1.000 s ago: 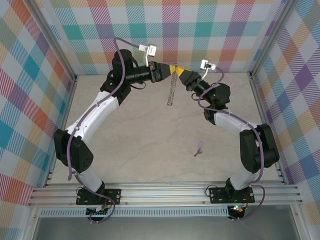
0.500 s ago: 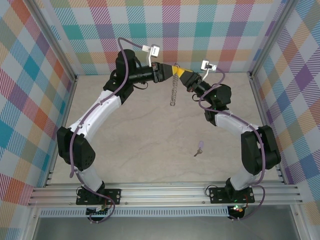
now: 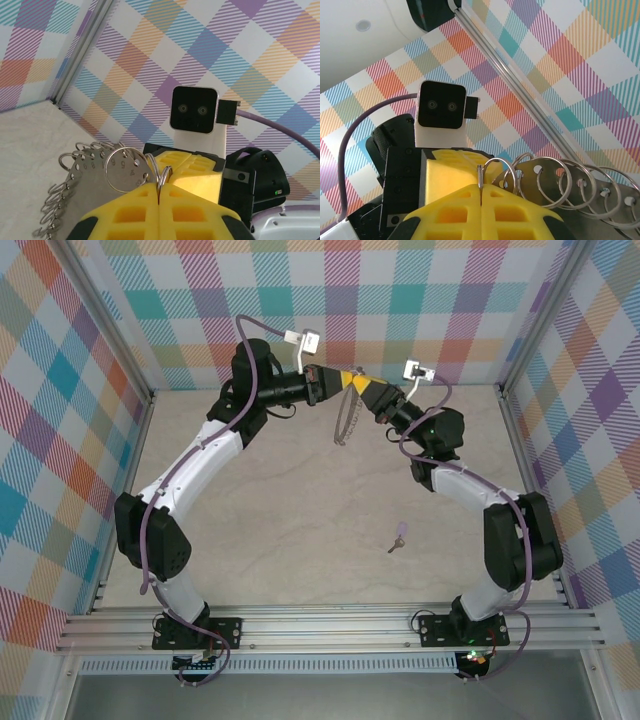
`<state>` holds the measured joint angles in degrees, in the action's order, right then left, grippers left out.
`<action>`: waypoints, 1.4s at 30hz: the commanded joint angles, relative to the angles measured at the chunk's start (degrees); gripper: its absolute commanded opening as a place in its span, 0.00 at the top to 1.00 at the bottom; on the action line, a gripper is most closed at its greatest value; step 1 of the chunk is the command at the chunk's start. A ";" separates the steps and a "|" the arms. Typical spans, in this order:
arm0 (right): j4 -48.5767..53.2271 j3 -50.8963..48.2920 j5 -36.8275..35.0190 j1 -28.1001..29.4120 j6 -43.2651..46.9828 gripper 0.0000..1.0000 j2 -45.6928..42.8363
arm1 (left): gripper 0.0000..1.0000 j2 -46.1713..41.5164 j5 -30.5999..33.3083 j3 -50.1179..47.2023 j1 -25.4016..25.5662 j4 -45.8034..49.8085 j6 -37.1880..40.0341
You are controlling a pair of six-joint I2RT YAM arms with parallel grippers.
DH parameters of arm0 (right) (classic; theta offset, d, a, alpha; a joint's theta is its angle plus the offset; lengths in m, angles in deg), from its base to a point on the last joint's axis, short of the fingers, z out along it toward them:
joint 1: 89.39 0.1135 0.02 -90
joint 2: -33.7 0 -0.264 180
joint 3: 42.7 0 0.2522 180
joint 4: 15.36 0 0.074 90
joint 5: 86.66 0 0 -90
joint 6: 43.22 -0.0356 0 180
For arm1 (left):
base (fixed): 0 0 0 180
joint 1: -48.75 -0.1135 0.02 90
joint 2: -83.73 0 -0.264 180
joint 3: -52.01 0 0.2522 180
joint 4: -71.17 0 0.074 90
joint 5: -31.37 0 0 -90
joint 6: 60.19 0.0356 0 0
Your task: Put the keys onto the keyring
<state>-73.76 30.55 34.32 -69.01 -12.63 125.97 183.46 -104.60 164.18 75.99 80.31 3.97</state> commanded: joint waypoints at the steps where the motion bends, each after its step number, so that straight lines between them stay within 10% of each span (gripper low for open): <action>1: 0.04 -0.59 1.26 -0.03 1.50 1.00 -2.84 | 1.00 0.03 -1.51 1.49 0.53 0.04 1.15; 6: 14.92 -1.90 0.96 -1.67 6.11 0.49 -8.31 | 1.00 -0.09 -2.09 3.44 0.46 5.93 6.11; 14: 57.90 0.13 -4.78 -5.04 23.76 0.22 -21.86 | 1.00 0.92 -3.63 10.90 0.53 26.09 20.40; 26: 75.46 7.09 8.20 -5.19 38.90 0.33 -21.06 | 1.00 9.84 -6.63 30.16 0.53 58.36 43.72; 42: 68.74 9.29 21.03 -5.18 34.51 0.60 -13.68 | 1.00 10.83 -8.74 29.38 0.61 63.16 50.37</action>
<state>-1.15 38.09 51.72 -74.11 23.45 111.78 193.95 -110.37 192.33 76.10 142.49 52.49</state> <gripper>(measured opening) 0.403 0.049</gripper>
